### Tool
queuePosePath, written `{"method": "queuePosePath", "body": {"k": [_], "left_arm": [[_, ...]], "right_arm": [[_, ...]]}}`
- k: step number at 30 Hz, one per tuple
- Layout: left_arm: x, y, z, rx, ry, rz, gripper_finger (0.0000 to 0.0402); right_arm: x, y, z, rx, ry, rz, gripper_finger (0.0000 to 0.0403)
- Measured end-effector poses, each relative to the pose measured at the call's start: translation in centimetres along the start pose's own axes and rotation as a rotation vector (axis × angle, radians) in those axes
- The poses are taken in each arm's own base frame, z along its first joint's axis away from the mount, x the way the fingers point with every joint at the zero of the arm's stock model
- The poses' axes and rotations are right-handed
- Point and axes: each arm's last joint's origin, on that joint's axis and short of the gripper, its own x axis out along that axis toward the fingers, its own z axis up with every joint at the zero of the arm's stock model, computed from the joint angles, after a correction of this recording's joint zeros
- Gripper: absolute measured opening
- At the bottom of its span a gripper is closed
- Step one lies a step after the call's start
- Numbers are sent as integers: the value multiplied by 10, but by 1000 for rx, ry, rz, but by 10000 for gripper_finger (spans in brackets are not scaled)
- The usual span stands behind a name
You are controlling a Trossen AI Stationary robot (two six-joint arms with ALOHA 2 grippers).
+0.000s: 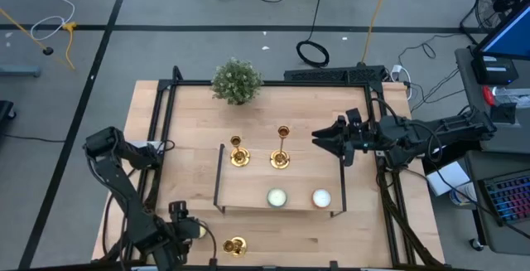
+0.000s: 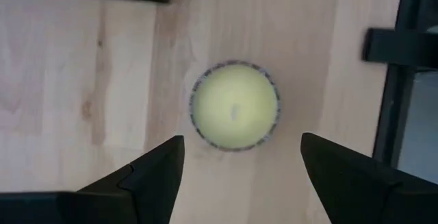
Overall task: Pick & Place candle stick holders
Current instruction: Put the red scented candle on the shelf aligned with the blue scented candle
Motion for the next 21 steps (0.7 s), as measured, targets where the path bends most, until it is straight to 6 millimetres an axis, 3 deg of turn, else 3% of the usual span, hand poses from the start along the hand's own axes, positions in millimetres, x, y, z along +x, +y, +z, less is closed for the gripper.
{"method": "queuePosePath", "body": {"k": [21], "left_arm": [[29, 8, 11, 27, -26, -68, 294]], "right_arm": [[0, 0, 0, 18, -2, -1, 171]]}}
